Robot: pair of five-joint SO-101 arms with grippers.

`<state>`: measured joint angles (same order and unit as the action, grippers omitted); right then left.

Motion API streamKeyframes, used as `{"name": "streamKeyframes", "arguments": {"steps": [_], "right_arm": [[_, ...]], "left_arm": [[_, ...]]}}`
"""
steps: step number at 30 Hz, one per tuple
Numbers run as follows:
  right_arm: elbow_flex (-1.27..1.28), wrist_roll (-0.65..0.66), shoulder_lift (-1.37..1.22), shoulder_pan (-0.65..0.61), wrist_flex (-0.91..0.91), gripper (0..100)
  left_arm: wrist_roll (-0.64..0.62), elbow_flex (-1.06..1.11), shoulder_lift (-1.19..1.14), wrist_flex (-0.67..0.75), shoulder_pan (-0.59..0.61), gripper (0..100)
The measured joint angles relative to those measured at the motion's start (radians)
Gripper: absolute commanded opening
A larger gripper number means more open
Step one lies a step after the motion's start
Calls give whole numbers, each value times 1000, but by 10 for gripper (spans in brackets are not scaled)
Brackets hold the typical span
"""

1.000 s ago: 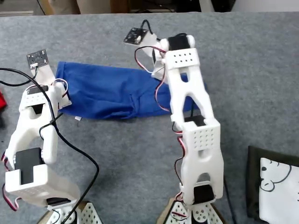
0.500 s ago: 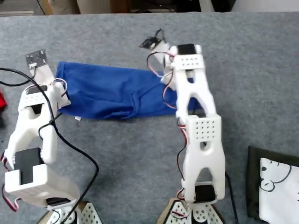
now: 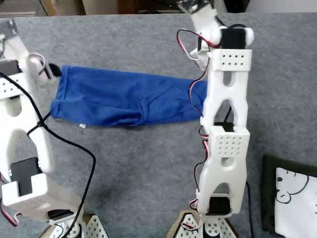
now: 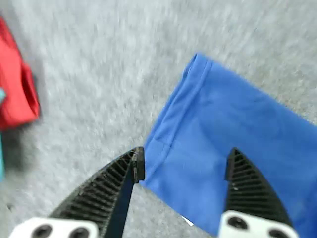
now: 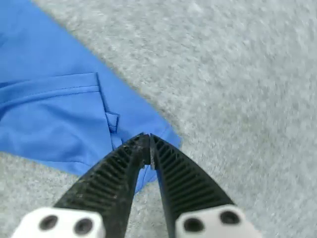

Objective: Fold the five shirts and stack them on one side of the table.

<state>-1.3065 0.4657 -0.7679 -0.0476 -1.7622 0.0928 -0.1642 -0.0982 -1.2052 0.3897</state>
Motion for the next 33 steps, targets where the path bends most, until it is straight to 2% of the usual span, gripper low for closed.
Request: {"name": "streamKeyframes", "arguments": {"steps": [5,12,19,24,31,33], "right_arm": [[3,-14,-9,3,17,5],[3,-14,-57,14,66,5],[-20,-14,-58,57,69,5],[-20,-14,-58,75,74,5],[-20,-14,-58,75,74,5],[-20,-14,-58,75,74,5]], "left_arm": [[114,-212,-201,-133,-6,274],[157,-634,-557,-305,-9,274],[269,-999,-887,-433,-9,274],[313,-1097,-1036,-443,-9,274],[321,-1123,-1088,-442,-9,273],[321,-1134,-1102,-442,-8,239]]}}
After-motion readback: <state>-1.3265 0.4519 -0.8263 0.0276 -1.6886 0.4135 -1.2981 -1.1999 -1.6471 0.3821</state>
